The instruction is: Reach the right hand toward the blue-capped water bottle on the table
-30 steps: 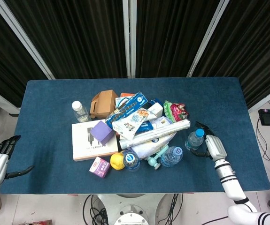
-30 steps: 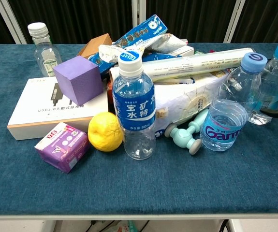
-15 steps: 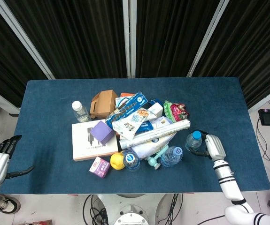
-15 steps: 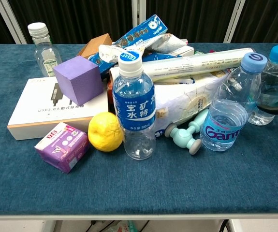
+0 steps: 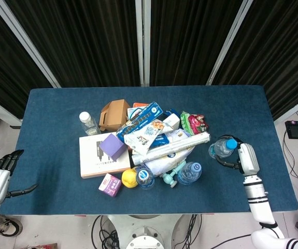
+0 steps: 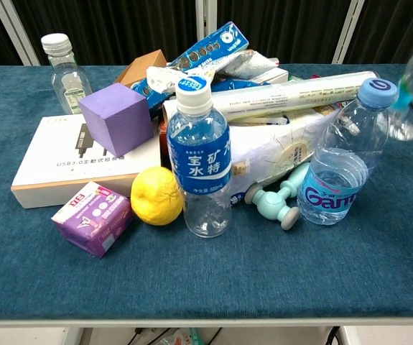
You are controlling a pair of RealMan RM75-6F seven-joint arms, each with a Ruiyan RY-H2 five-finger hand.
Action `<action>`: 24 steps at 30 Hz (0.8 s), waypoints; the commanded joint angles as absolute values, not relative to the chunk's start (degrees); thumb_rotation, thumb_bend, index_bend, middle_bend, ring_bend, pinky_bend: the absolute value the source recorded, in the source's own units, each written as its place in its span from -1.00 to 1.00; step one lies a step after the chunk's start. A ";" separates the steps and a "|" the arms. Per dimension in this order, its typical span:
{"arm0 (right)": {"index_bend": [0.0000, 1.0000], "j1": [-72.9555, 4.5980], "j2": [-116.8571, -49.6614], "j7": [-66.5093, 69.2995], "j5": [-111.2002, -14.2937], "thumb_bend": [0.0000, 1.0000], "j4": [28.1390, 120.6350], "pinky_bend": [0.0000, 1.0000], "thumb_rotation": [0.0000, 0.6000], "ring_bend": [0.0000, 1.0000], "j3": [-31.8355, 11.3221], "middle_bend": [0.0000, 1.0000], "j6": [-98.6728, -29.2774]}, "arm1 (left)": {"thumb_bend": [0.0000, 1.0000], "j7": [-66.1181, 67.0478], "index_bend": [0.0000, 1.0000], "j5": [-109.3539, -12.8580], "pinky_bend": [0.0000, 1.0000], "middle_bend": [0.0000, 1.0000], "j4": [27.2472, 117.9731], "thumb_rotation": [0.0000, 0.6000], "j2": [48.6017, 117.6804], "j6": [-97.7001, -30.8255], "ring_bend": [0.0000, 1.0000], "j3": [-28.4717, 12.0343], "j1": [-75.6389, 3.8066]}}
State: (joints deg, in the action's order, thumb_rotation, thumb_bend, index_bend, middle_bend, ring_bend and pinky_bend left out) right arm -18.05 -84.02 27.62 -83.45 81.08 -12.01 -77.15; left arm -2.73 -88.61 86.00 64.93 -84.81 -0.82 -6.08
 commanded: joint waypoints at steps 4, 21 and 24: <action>0.47 -20.26 -77.16 27.64 -84.29 -0.31 97.22 0.24 1.00 0.02 -18.14 0.19 -79.90 | -0.90 -2.37 -0.83 -88.84 -0.49 -0.78 86.56 -0.11 64.96 -84.90 -0.71 -0.86 -6.19; 0.49 -38.96 -89.75 15.96 -66.68 -0.27 98.31 0.25 1.00 0.02 -26.15 0.21 -63.54 | -0.90 -3.64 -0.83 -88.51 -0.49 -0.78 86.11 -0.11 64.07 -84.70 -0.71 -1.19 -6.51; 0.49 -40.01 -90.72 15.36 -64.97 -0.27 97.37 0.26 1.00 0.02 -26.49 0.21 -62.73 | -0.90 -3.80 -0.83 -88.46 -0.49 -0.78 85.78 -0.12 64.02 -84.69 -0.71 -1.16 -6.47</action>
State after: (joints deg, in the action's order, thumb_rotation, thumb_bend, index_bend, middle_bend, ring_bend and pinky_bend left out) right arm -39.61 -90.24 15.70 -65.57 97.85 -26.19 -63.20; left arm -3.79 -88.46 85.78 64.02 -84.69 -1.17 -6.48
